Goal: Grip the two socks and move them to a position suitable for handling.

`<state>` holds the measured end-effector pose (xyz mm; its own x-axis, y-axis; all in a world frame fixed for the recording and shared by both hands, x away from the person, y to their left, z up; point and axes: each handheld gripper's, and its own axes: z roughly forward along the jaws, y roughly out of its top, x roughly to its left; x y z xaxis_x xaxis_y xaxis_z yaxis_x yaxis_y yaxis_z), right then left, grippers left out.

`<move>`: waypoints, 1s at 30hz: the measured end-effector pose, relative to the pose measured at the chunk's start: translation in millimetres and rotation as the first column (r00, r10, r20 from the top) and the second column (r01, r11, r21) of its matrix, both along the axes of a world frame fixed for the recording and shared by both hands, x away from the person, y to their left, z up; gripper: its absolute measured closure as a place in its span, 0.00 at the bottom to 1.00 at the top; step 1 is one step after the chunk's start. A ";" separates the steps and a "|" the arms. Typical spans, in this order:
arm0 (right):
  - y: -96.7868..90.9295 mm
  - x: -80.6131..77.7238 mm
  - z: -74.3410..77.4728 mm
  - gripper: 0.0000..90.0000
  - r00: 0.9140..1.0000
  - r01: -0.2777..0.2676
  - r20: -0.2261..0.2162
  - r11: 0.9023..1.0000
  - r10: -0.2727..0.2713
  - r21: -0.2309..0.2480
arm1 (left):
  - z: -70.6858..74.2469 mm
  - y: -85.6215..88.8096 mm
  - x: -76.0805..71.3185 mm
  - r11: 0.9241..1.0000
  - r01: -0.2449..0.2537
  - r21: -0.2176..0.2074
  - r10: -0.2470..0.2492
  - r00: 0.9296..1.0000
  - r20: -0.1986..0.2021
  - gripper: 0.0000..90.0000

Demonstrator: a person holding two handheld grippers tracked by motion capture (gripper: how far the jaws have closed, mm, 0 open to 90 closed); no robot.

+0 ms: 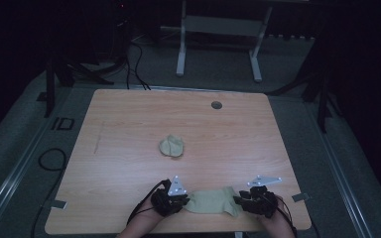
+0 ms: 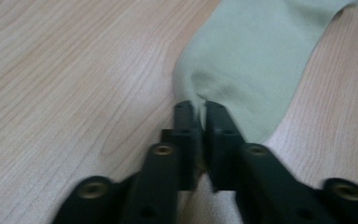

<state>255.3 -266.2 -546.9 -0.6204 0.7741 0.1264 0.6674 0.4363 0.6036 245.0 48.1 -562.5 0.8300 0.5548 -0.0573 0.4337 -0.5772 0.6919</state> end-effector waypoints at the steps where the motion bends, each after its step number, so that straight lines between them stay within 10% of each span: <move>1: -0.2 0.1 1.3 0.64 1.000 -0.001 0.004 1.000 0.001 0.005 | 0.7 1.2 -0.1 1.000 -0.002 -0.005 0.002 1.000 -0.001 0.81; 8: 7.0 4.8 18.3 0.50 0.998 -0.043 0.053 0.999 0.043 -0.010 | 8.3 10.6 -3.5 0.999 -0.018 -0.047 0.018 1.000 0.006 0.59; 30: 86.0 68.0 45.5 0.51 0.988 -0.130 0.085 0.991 0.131 -0.015 | -4.0 46.1 -19.4 0.992 -0.089 -0.091 0.088 0.996 -0.019 0.56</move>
<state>323.3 -180.1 -501.4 -0.7243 0.6867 0.0615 0.5503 0.5222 0.6515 225.6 94.3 -566.5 0.7767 0.6177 -0.1233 0.4907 -0.4705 0.7334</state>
